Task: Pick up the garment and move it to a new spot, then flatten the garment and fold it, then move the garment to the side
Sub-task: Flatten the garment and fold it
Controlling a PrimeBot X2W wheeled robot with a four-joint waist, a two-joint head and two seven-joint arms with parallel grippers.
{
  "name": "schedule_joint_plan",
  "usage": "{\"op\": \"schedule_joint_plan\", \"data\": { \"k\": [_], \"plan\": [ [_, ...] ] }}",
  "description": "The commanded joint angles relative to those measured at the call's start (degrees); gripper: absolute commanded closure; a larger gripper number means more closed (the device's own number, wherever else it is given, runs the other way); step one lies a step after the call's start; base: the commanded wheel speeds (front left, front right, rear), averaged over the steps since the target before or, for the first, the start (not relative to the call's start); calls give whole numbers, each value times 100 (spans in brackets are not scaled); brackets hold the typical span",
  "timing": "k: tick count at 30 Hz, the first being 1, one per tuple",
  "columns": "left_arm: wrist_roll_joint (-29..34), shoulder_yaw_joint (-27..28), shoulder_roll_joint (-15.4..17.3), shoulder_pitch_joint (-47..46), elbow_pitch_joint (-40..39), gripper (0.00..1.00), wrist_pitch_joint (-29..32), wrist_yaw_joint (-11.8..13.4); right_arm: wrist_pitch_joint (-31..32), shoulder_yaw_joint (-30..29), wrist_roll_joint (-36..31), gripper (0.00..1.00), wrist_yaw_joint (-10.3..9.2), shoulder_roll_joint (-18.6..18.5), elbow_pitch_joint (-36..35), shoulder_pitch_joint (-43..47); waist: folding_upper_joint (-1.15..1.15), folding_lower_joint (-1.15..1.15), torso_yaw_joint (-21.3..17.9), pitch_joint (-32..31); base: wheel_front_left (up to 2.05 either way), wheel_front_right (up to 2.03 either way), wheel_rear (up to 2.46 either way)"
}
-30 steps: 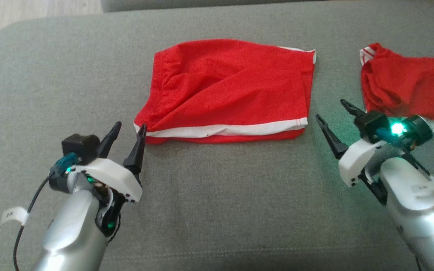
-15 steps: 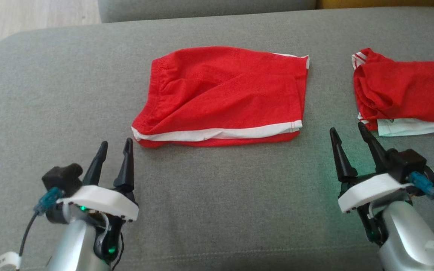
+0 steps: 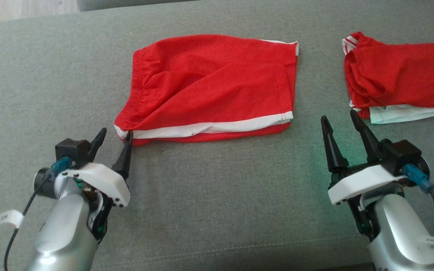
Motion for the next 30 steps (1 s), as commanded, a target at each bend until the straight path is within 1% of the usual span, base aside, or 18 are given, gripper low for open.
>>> {"op": "schedule_joint_plan", "data": {
  "k": [1,8,15,16,17,18,25,30],
  "plan": [
    [29,111,228,-285,-19,0,-35,-22,0,91,-36,0,-5,37,-201,-33,0,0,-38,39,0,0,0],
    [-11,-24,364,-598,417,0,-28,-32,-3,124,-72,0,-5,105,-185,-76,0,0,-137,115,0,0,0],
    [-84,-140,417,-770,514,0,-60,-36,-11,162,-100,0,-5,148,-113,-114,0,0,-165,152,0,0,0],
    [-113,-184,413,-779,493,52,-63,-37,-7,182,-105,0,-5,153,-99,-125,0,0,-161,155,0,0,0],
    [-149,-224,412,-786,471,92,-65,-37,-1,202,-116,0,-5,158,-86,-137,0,0,-154,158,0,0,0],
    [-189,-264,412,-791,447,100,-67,-38,7,225,-128,0,-5,164,-74,-151,0,0,-144,160,0,0,0],
    [-423,-443,441,-820,257,100,-74,-38,110,513,-225,0,-5,177,75,-362,0,0,-36,212,0,0,0],
    [-504,-562,448,-835,60,100,-75,-39,311,805,-126,0,-5,181,488,-661,0,0,92,268,0,0,0]
  ]
}}
